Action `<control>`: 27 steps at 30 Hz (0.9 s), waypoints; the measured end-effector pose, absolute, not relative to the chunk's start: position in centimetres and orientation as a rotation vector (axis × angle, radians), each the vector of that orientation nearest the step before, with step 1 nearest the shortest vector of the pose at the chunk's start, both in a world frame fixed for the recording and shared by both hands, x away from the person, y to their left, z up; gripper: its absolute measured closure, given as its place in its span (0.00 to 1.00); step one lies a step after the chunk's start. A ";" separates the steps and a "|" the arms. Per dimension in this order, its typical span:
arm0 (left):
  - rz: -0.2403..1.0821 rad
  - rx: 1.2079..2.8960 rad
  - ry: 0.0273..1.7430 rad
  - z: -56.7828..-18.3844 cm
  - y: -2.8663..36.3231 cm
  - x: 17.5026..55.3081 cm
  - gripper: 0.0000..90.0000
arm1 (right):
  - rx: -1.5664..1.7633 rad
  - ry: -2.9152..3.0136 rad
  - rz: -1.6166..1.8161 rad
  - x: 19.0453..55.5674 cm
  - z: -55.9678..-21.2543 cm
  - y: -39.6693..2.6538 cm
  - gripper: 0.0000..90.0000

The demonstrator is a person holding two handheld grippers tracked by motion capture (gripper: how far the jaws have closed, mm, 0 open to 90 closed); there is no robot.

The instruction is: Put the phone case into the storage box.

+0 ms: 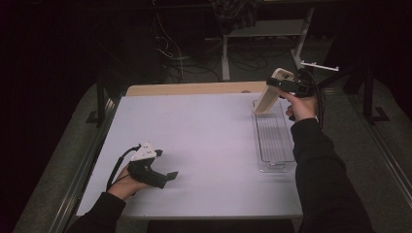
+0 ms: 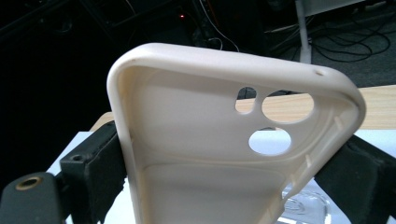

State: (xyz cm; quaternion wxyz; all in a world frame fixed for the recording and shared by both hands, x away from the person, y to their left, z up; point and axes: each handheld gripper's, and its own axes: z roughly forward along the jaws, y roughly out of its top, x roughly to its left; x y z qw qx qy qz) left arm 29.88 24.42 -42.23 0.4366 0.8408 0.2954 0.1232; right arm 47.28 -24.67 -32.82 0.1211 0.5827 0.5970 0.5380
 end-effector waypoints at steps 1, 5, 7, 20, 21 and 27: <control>0.307 2.091 0.734 -42.2 24.4 29.9 0.00 | 1.703 1.740 1.566 47.3 -32.9 -24.8 0.10; 0.305 2.093 0.738 -42.2 24.5 29.9 0.00 | 1.711 1.730 1.535 47.5 -33.2 -25.3 0.10; 0.302 2.094 0.738 -42.2 24.5 29.9 0.00 | 1.717 1.728 1.529 47.6 -33.3 -25.4 0.10; 0.302 2.094 0.735 -42.3 24.4 29.9 0.00 | 1.729 1.743 1.440 47.7 -34.5 -25.5 0.10; 0.302 2.093 0.735 -42.3 24.4 29.9 0.00 | 1.726 1.747 1.437 47.7 -34.5 -25.4 0.10; 0.301 2.091 0.735 -42.3 24.4 29.9 0.00 | 1.714 1.762 1.395 47.8 -34.7 -25.0 0.10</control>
